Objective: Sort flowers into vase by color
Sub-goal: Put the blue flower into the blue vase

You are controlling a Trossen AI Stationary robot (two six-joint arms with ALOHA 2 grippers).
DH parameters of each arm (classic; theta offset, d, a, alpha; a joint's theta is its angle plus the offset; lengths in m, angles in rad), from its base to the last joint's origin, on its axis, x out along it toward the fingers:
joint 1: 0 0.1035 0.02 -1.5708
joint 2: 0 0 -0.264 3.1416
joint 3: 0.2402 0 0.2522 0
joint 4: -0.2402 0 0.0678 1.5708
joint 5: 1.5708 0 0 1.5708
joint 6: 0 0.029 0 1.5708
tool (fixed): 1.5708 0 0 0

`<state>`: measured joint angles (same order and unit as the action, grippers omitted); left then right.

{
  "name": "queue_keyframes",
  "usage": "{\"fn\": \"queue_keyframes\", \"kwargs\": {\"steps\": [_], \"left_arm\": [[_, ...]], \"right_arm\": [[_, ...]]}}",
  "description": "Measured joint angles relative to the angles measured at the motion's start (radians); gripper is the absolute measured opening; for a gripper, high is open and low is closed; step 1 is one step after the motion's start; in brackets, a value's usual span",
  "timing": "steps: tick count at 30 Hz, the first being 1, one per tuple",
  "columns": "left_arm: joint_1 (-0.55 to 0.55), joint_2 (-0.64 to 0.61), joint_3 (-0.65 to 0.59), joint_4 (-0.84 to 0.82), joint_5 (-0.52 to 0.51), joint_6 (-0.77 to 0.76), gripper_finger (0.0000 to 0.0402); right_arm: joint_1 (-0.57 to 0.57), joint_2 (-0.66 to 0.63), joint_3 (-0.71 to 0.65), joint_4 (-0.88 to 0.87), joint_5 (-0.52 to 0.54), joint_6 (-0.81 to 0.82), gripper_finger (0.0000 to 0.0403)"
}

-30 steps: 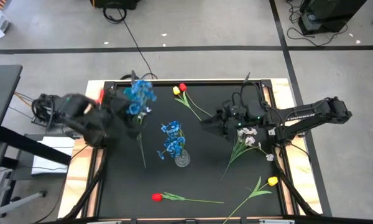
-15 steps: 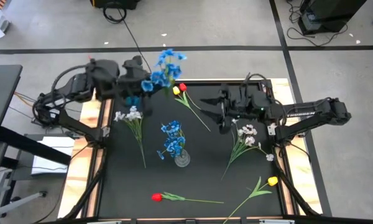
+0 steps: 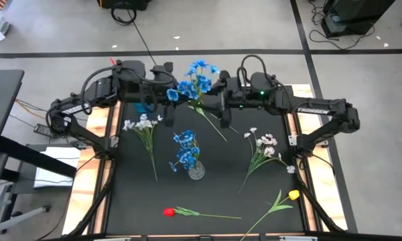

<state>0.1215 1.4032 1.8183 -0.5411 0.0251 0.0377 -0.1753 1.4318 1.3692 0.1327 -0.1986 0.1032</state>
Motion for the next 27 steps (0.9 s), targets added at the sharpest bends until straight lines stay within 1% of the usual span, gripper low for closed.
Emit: {"fn": "queue_keyframes", "kwargs": {"steps": [8,12,15,17,20,21,24,27], "left_arm": [[0.000,0.018,0.000,0.010,0.000,0.005,0.0021],[0.000,0.019,0.000,-0.002,0.000,0.009,0.0023],[0.000,0.019,0.000,-0.016,-0.004,0.008,0.0025],[0.000,0.019,0.000,-0.019,-0.018,0.005,0.0026],[0.001,0.017,0.000,-0.019,-0.043,0.003,0.0027],[0.000,0.017,0.000,-0.016,-0.053,0.003,0.0027],[0.009,0.017,0.000,-0.015,-0.055,-0.004,0.0034],[0.016,0.016,-0.001,-0.015,-0.057,-0.008,0.0050]], "right_arm": [[-0.005,0.083,0.107,-0.023,-0.073,-0.012,0.0232],[-0.008,0.092,0.116,-0.045,-0.072,0.005,0.0197],[-0.016,0.066,0.118,-0.084,-0.057,0.012,0.0152],[-0.024,0.053,0.119,-0.107,-0.062,0.017,0.0107],[-0.027,0.047,0.118,-0.108,-0.078,-0.008,0.0028],[-0.027,0.047,0.118,-0.104,-0.084,-0.020,0.0019],[-0.027,0.046,0.118,-0.105,-0.084,-0.005,0.0020],[-0.025,0.051,0.118,-0.107,-0.082,-0.003,0.0013]]}}
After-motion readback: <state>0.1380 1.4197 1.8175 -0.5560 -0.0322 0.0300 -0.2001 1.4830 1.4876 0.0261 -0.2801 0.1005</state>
